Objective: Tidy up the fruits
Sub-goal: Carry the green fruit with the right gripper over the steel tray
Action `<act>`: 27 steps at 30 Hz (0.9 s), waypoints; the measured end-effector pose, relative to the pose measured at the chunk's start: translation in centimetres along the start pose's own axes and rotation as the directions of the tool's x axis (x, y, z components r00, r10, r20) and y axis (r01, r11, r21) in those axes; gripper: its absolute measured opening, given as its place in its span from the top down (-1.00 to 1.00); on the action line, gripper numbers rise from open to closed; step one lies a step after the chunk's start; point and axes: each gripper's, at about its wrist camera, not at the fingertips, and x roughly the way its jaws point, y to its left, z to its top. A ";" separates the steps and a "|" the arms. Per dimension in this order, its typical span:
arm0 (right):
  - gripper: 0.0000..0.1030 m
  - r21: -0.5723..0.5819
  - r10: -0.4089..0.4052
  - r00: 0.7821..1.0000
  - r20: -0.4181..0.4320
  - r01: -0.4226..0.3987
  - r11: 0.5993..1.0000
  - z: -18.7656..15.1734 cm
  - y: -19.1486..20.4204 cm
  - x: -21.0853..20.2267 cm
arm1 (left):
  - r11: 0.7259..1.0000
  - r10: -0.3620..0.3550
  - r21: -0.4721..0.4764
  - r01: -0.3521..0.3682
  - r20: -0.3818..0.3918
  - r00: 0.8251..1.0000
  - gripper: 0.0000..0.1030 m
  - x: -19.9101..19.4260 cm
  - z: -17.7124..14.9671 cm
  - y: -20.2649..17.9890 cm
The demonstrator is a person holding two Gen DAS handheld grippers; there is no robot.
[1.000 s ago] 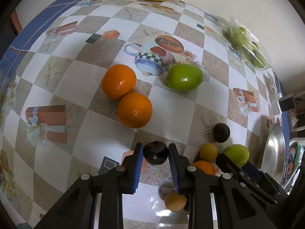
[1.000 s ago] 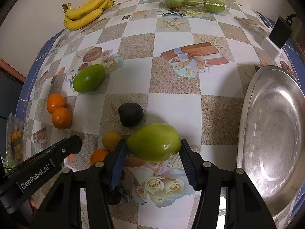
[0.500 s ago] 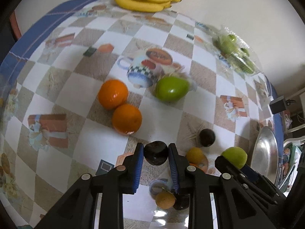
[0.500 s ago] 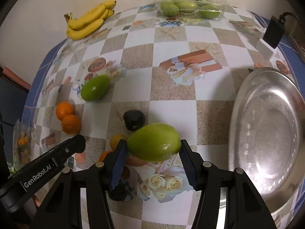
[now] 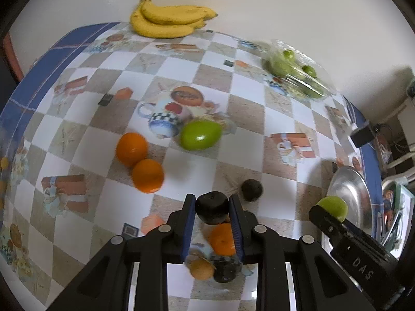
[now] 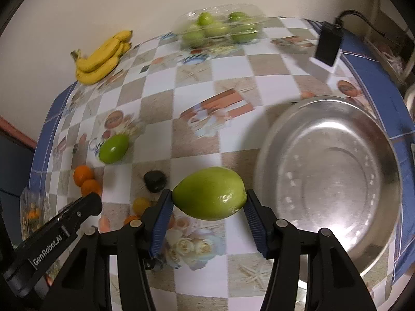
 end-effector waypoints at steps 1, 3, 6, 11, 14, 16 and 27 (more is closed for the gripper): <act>-0.12 0.010 -0.004 1.000 0.005 0.004 1.000 0.1 -0.4 -0.2 | 1.000 0.001 0.013 -0.002 0.005 1.000 0.45 -0.1 0.0 -0.5; -0.12 0.035 -0.019 1.000 0.018 0.018 0.999 0.3 -1.3 -0.6 | 0.999 0.004 0.042 -0.005 0.020 1.000 0.45 -0.4 0.1 -1.6; -0.12 0.071 -0.036 0.999 0.034 0.033 0.997 0.4 -2.7 -1.2 | 0.995 0.003 0.096 -0.006 0.037 0.999 0.45 -0.7 0.2 -3.6; -0.12 0.136 -0.063 0.996 0.059 0.055 0.989 0.6 -5.4 -2.2 | 0.985 -0.011 0.170 0.004 0.041 0.999 0.45 -0.5 0.4 -6.9; -0.12 0.180 -0.073 0.995 0.067 0.060 0.982 0.6 -7.1 -2.6 | 0.974 -0.022 0.224 0.011 0.047 0.999 0.45 -0.5 0.4 -9.2; -0.12 0.204 -0.079 0.994 0.074 0.062 0.977 0.6 -8.1 -3.0 | 0.967 -0.032 0.255 0.018 0.048 0.998 0.45 -0.4 0.3 -10.6; -0.12 0.311 -0.159 0.984 0.086 0.125 0.942 0.1 -12.8 -4.6 | 0.907 -0.102 0.411 0.089 0.010 0.995 0.45 1.0 -0.9 -18.0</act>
